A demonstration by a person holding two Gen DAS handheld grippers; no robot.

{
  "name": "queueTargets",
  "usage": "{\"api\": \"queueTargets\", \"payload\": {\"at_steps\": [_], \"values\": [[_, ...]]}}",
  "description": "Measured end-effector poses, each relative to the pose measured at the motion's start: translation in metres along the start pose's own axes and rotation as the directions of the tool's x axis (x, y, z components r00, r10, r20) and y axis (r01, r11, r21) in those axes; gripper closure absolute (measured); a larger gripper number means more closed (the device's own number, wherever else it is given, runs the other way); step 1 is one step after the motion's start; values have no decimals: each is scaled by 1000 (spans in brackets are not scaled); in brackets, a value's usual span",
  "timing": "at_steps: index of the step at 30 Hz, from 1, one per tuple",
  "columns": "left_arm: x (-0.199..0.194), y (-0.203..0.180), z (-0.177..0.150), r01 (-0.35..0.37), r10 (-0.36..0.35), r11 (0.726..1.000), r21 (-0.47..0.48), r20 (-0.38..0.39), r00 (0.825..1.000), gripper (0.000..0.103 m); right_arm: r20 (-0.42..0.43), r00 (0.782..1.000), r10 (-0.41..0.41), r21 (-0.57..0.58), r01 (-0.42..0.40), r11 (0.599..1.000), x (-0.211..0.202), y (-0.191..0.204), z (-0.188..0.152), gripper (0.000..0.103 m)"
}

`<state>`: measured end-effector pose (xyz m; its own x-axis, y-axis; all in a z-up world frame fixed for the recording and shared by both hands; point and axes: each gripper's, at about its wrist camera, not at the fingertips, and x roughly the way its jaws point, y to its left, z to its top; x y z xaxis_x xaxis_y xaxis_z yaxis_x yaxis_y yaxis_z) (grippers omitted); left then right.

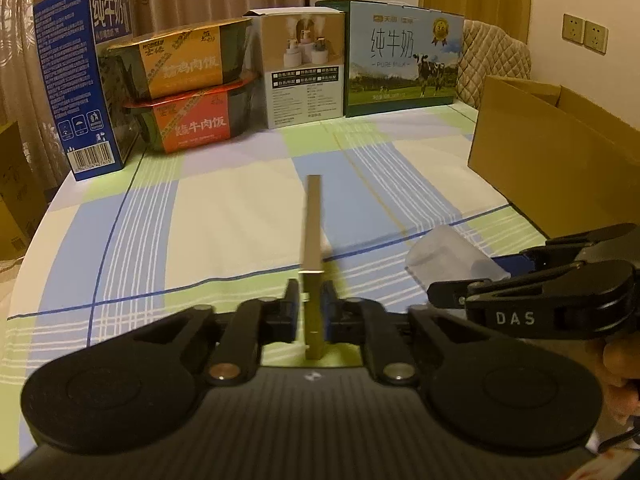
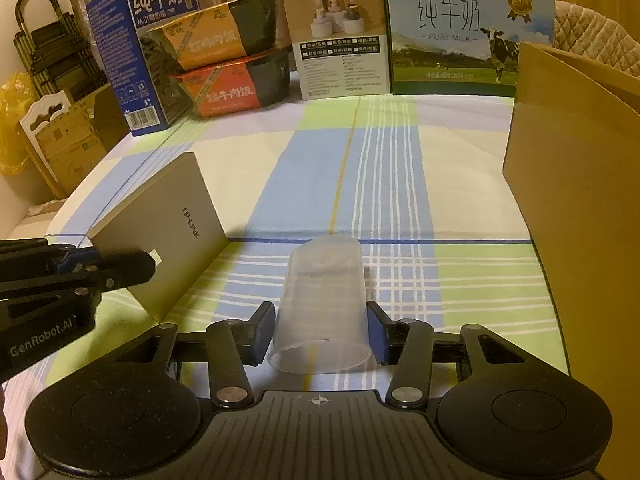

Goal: Organize rigid objects
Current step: 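Lift the router with the left tool while the right tool lifts the clear cup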

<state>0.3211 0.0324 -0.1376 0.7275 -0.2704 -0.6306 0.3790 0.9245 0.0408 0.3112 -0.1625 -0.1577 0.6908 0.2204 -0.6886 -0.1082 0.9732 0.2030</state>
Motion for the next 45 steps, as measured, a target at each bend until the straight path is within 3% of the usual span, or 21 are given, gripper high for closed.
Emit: {"api": "queueTargets", "payload": {"at_steps": [12, 15, 21, 24, 27, 30, 32, 34, 35, 39, 45], "values": [[-20, 4, 2, 33, -33, 995, -89, -5, 999, 97, 9, 1000, 0, 6, -1, 1000, -20, -3, -1, 59], [-33, 6, -4, 64, -69, 982, -177, -24, 997, 97, 1, 1000, 6, 1, -6, 1000, -29, -3, -5, 59], [-53, 18, -23, 129, -160, 930, -343, -63, 985, 97, -10, 999, 33, 23, -33, 999, -50, -3, -16, 59], [-60, 20, -31, 134, -176, 911, -389, -72, 982, 97, -11, 999, 39, 26, -39, 999, -57, -2, -20, 59], [-64, 19, -35, 81, -127, 926, -368, -103, 987, 95, -12, 999, 39, 29, -38, 999, -61, -2, -23, 59], [-68, 13, -34, -23, -14, 962, -272, -134, 991, 76, -10, 999, 36, 30, -36, 999, -63, -3, -24, 59], [-70, 11, -34, -62, 34, 976, -210, -133, 991, 70, -8, 999, 34, 34, -33, 999, -63, -4, -24, 59], [-70, 10, -35, -90, 69, 983, -158, -133, 989, 49, -5, 999, 32, 35, -32, 999, -64, -4, -23, 59], [-69, 9, -35, -104, 87, 987, -125, -131, 987, 43, -5, 999, 32, 35, -32, 999, -63, -4, -24, 59], [-66, 8, -35, -91, 85, 994, -56, -114, 990, 21, -7, 999, 35, 32, -34, 999, -63, -4, -23, 59], [-45, 3, -36, -68, 69, 998, 12, -115, 991, 8, -8, 999, 40, 33, -40, 999, -61, -3, -24, 59]]}}
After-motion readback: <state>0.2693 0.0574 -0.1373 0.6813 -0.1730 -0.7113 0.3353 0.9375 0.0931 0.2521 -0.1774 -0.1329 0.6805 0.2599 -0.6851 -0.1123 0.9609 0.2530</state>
